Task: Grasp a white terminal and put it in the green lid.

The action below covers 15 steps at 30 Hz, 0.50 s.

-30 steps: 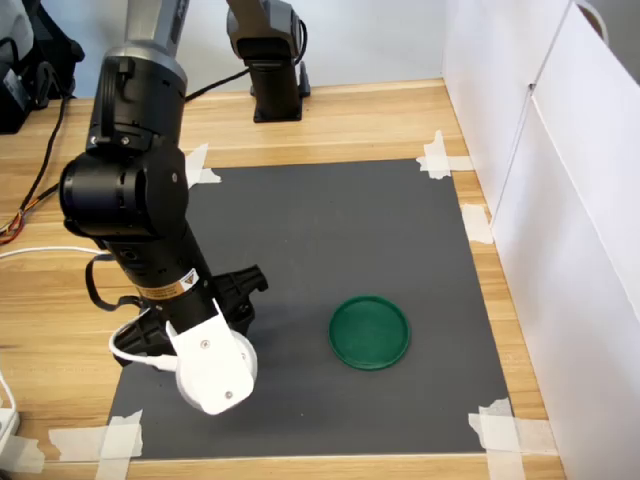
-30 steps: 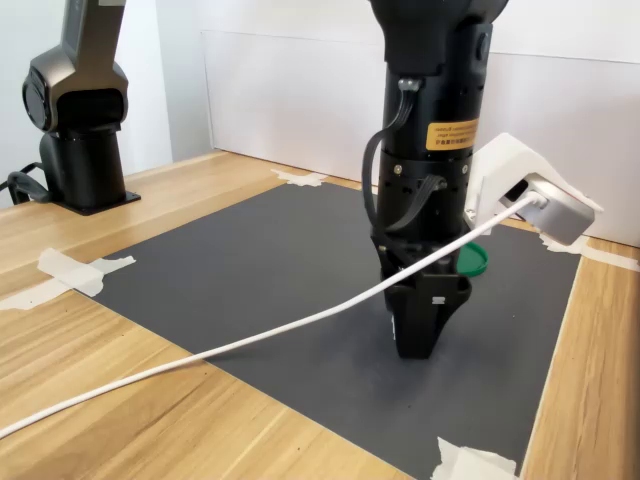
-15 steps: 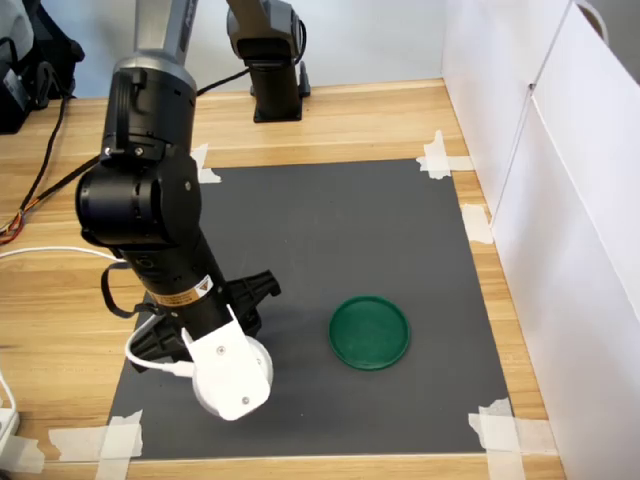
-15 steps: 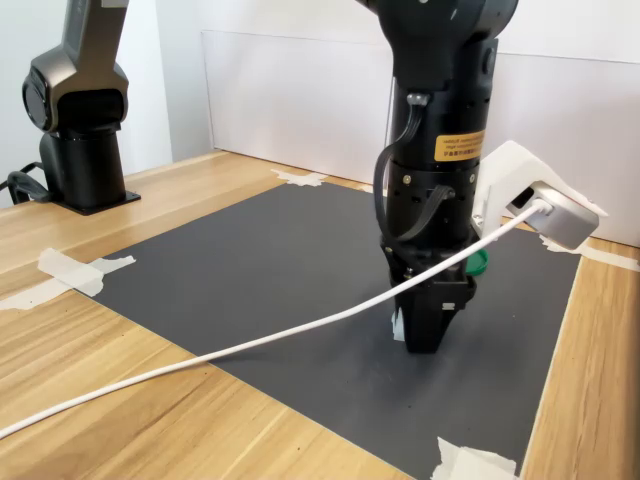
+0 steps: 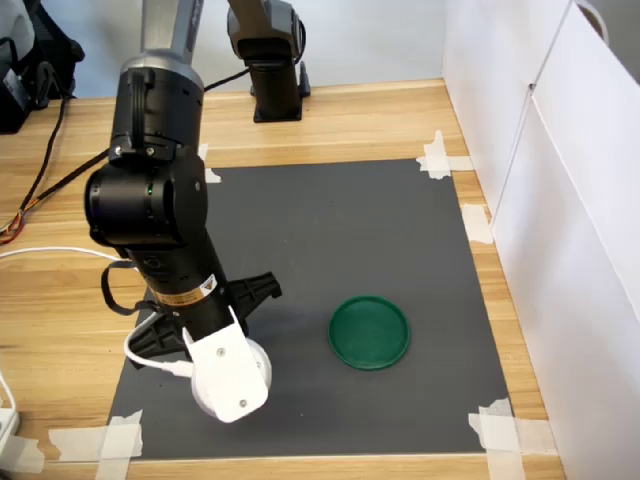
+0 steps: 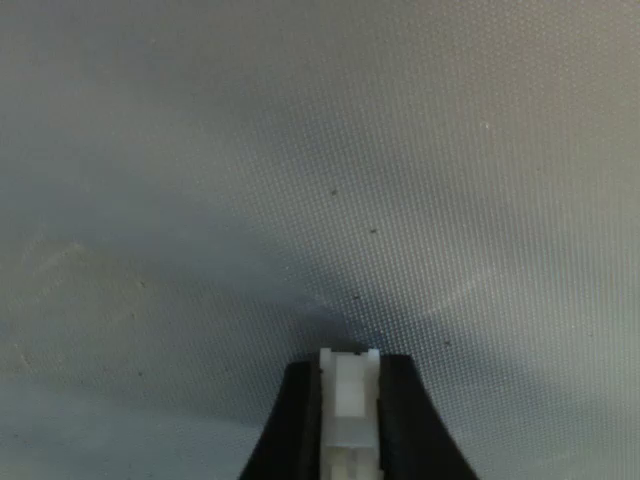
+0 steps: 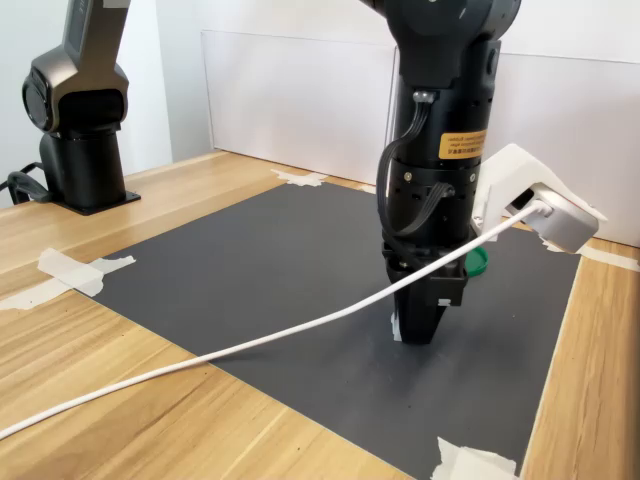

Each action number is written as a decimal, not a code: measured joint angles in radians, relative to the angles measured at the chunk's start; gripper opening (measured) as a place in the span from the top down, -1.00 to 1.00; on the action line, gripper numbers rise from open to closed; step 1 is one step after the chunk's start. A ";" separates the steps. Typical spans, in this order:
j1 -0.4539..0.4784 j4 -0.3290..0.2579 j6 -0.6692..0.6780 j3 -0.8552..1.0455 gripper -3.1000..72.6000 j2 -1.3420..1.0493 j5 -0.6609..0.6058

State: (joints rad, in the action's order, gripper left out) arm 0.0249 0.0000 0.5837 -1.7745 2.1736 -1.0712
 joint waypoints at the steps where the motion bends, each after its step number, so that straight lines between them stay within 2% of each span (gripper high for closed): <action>1: 0.000 0.000 0.006 0.000 0.69 -0.004 -0.010; 8: -0.044 -0.025 0.056 0.001 0.69 -0.120 -0.040; 15: -0.189 -0.040 0.063 0.001 0.69 -0.225 -0.065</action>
State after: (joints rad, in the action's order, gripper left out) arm -0.1638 -0.0401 0.6468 -1.7737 1.9488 -1.1363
